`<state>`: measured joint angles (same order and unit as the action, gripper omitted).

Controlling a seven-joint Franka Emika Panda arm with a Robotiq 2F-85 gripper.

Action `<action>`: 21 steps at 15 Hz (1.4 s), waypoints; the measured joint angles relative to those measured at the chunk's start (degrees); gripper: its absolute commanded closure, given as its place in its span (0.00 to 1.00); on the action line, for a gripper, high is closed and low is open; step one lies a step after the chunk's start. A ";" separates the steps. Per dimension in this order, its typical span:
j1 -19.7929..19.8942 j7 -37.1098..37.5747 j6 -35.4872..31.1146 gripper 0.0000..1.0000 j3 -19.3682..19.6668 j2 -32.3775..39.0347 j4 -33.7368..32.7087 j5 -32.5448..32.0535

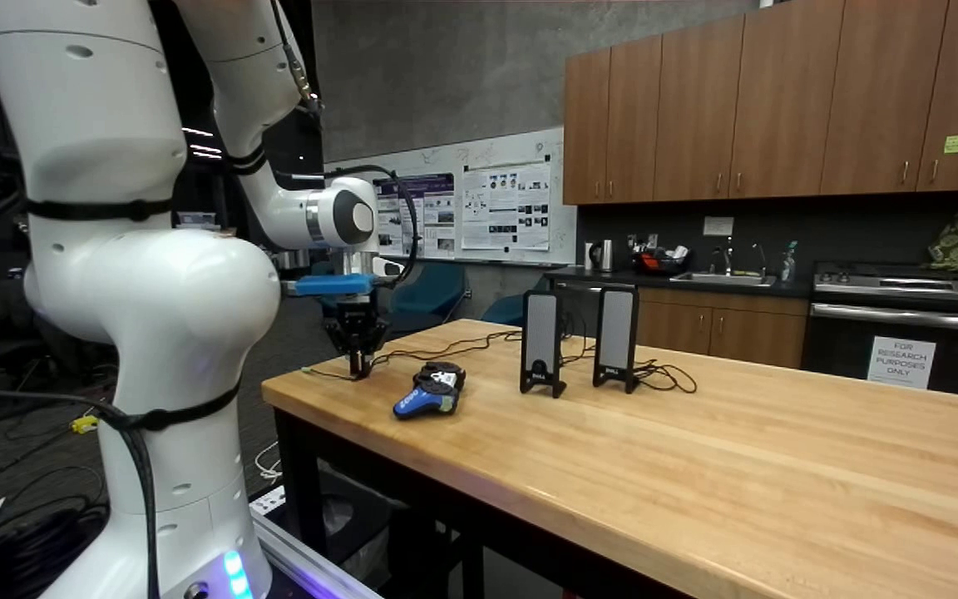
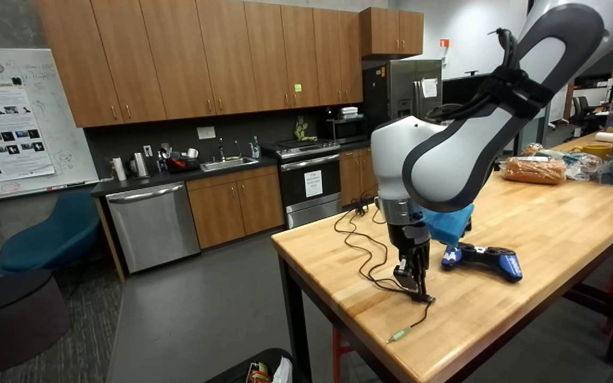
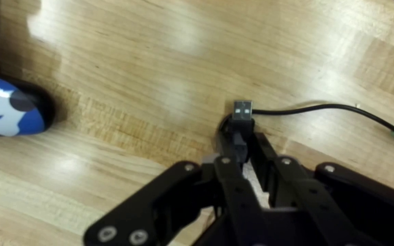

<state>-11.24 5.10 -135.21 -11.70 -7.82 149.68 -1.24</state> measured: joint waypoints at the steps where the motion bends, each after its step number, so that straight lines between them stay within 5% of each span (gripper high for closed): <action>1: 0.00 0.02 0.00 0.95 0.00 0.00 0.00 0.00; 2: 0.00 0.02 0.00 0.69 0.00 0.00 0.00 0.00; 3: 0.01 0.03 0.01 0.94 0.00 -0.01 0.00 0.00; 21: 0.29 0.08 2.67 0.95 0.25 -4.59 -0.56 0.00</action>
<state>-10.95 5.18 -132.54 -11.45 -12.41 149.13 -1.24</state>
